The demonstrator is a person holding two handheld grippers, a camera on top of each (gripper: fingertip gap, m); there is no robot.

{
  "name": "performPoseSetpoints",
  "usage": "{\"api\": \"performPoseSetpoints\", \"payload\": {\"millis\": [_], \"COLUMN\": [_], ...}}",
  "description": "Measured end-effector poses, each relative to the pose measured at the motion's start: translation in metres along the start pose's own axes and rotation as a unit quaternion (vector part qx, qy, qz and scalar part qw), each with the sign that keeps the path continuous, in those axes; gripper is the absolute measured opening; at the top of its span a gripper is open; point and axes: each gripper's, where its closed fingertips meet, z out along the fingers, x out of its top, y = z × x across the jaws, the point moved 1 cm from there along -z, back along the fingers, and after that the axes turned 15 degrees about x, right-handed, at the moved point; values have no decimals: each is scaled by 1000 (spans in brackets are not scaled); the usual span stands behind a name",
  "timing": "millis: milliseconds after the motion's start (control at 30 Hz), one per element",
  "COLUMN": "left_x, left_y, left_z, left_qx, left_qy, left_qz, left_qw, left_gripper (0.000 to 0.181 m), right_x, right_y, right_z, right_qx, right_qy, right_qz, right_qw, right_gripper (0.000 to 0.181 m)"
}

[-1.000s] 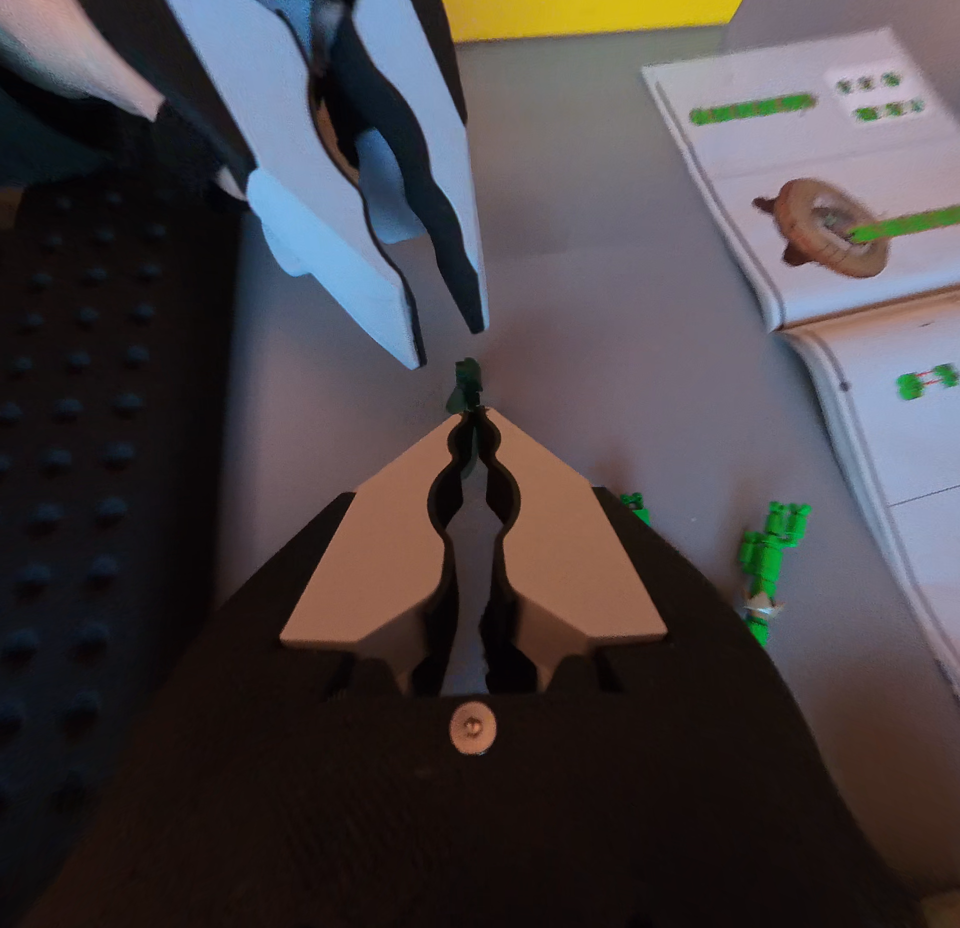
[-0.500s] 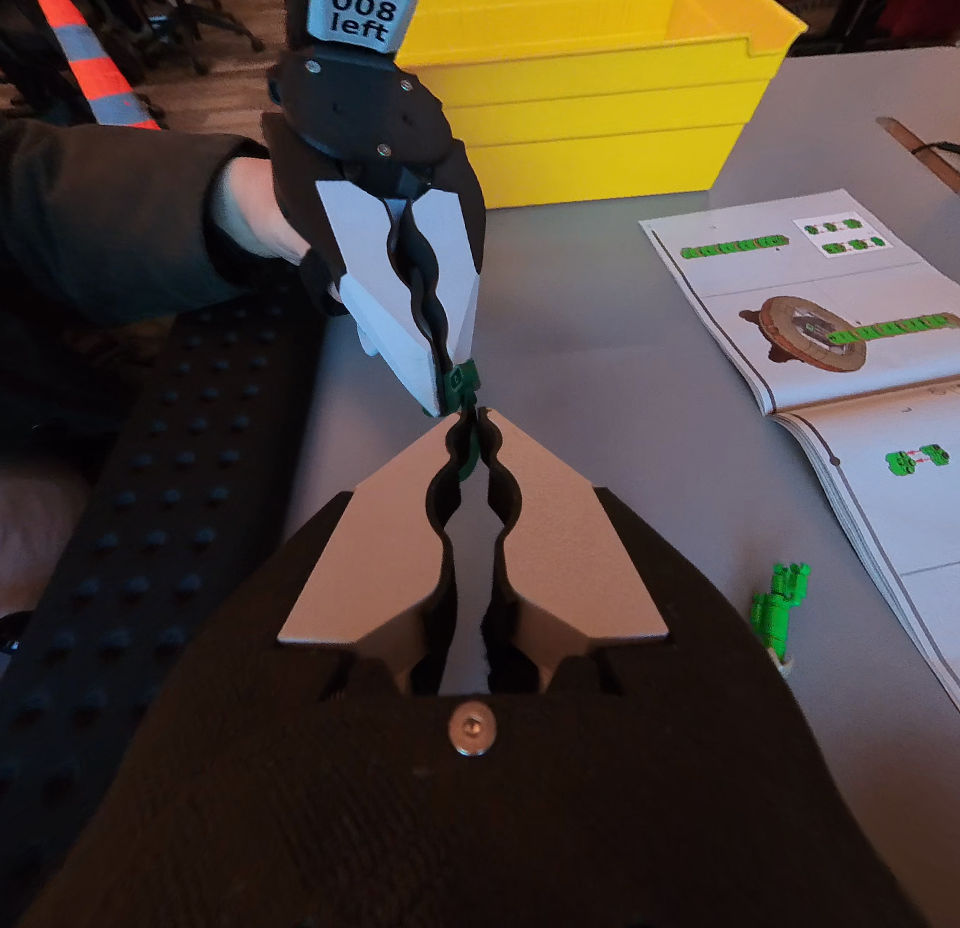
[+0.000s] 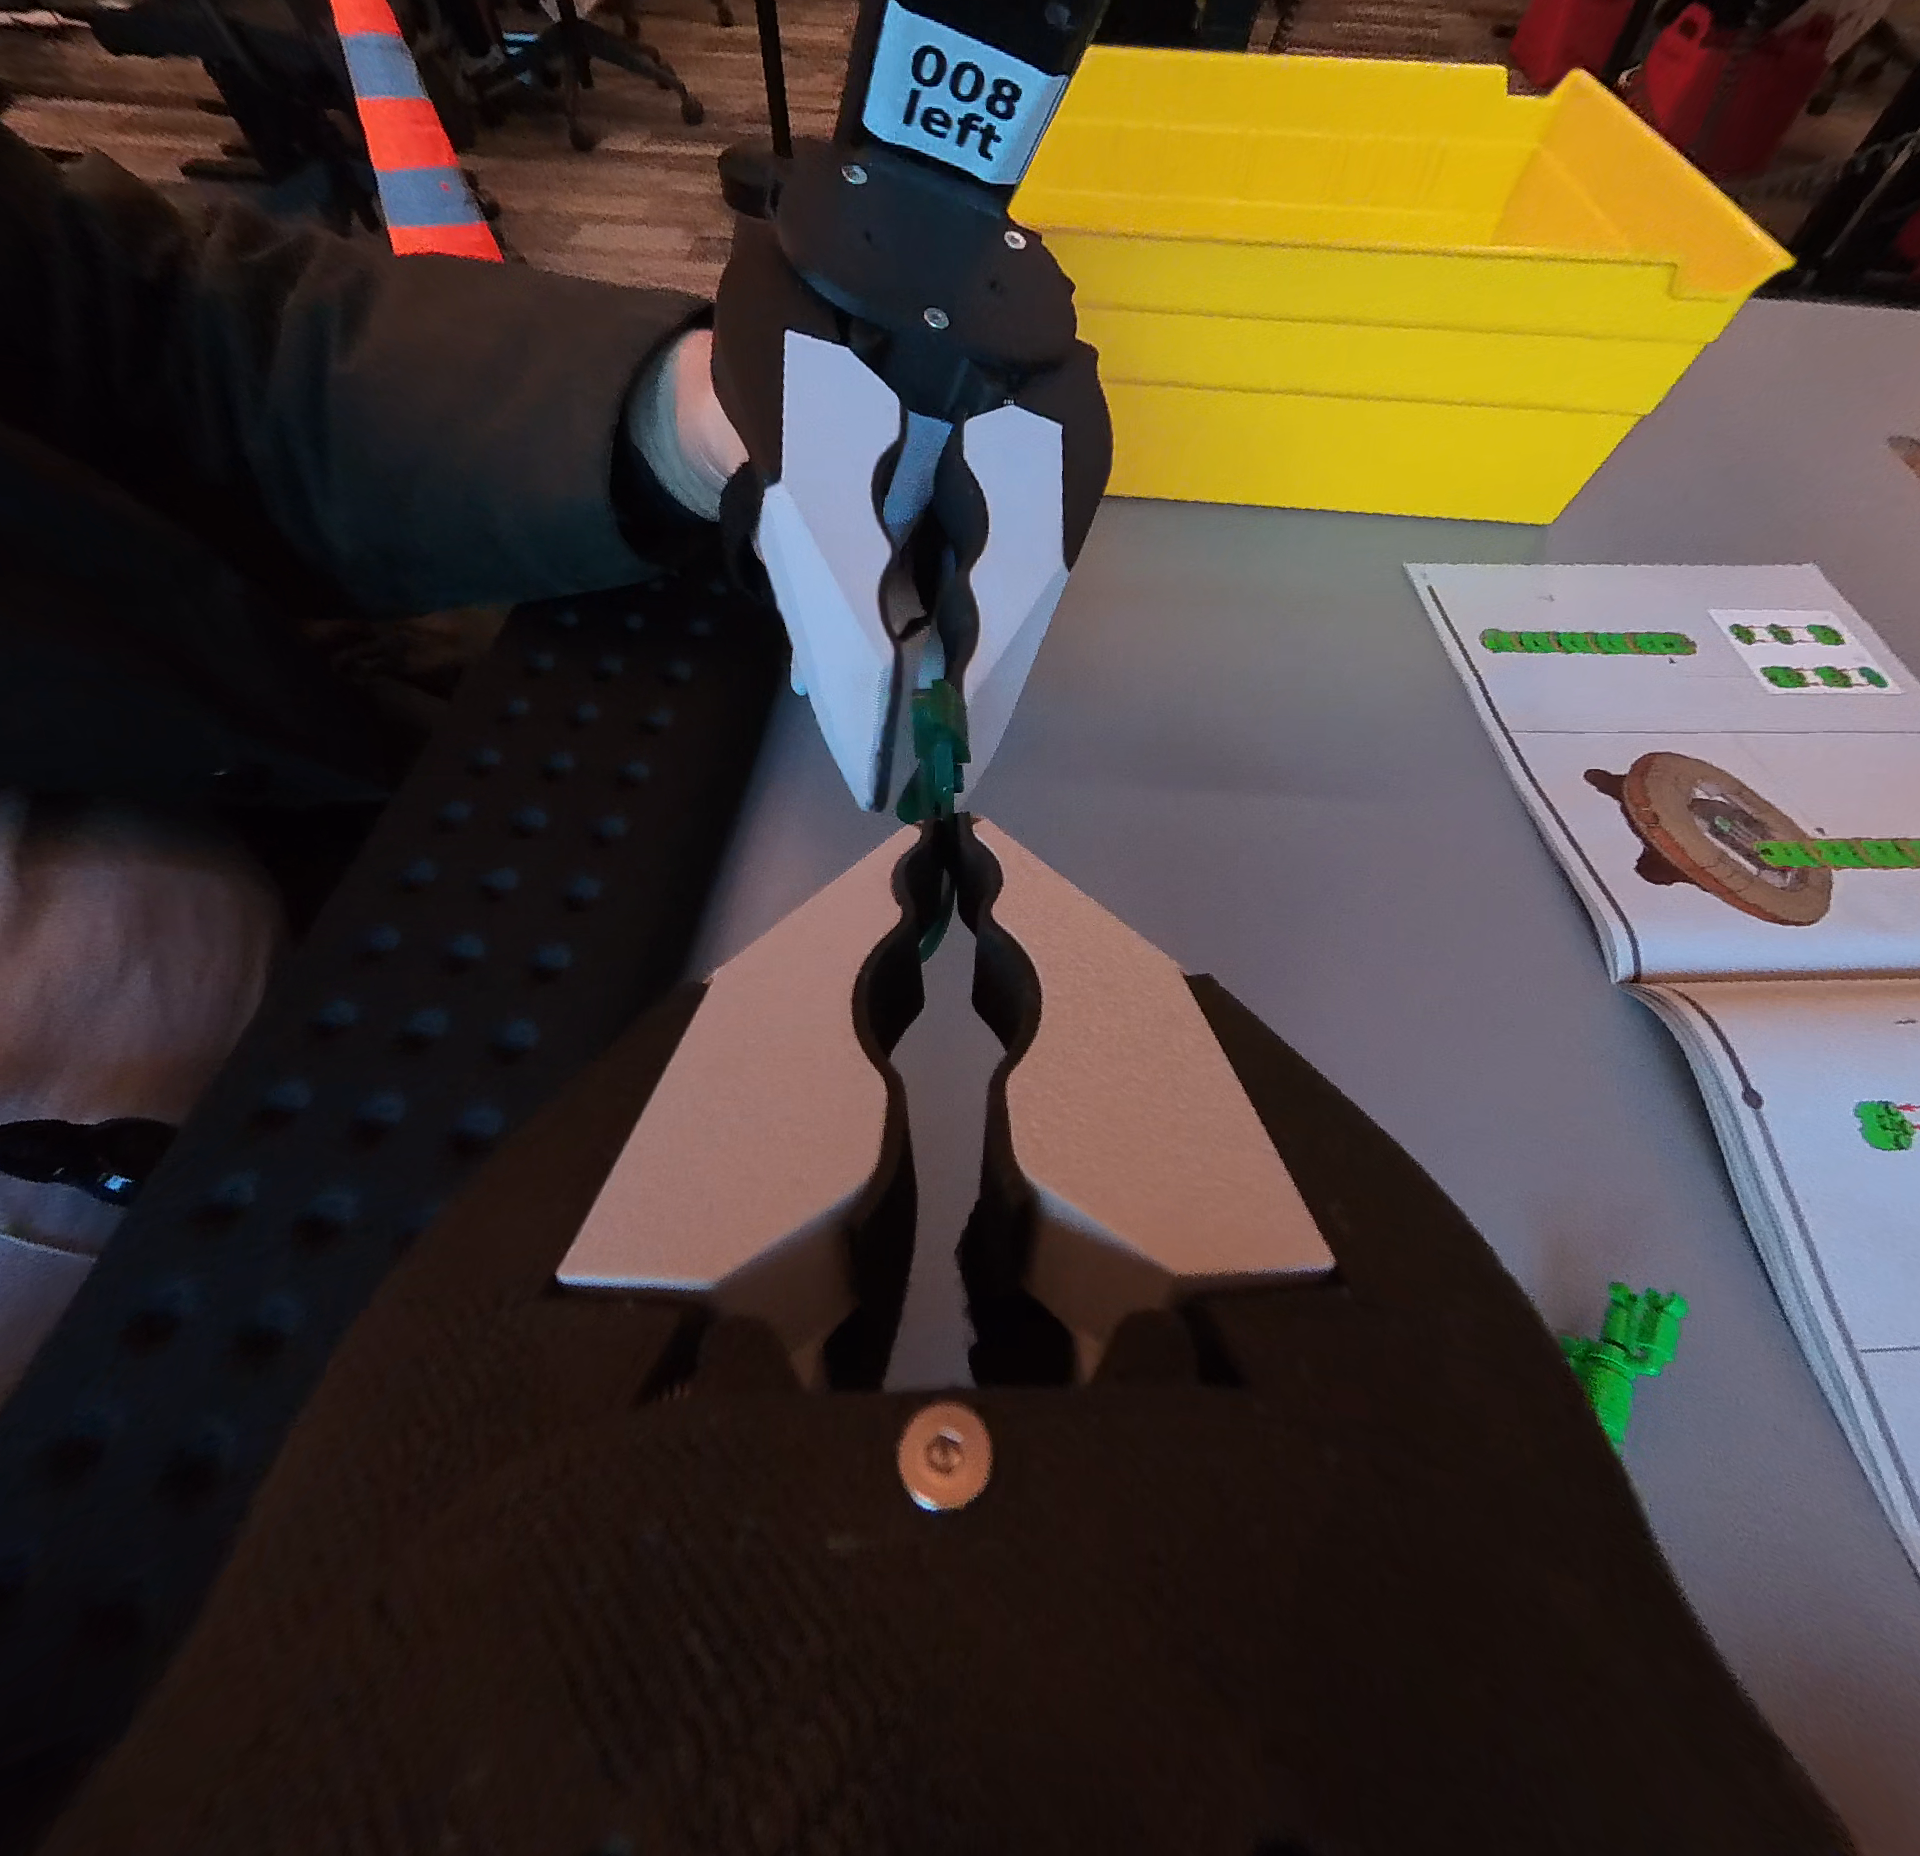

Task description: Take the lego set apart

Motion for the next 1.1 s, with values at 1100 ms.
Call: {"api": "performPoseSetpoints", "payload": {"millis": [1100], "left_x": [38], "left_y": [83], "left_z": [-34], "left_qx": [-388], "left_qy": [30], "left_qz": [-180], "left_qw": [904], "left_gripper": [0], "right_x": [74], "right_y": [-64], "right_z": [-18], "right_qx": [334], "right_qy": [287], "right_qz": [130], "right_qw": [888], "right_gripper": [16]}}
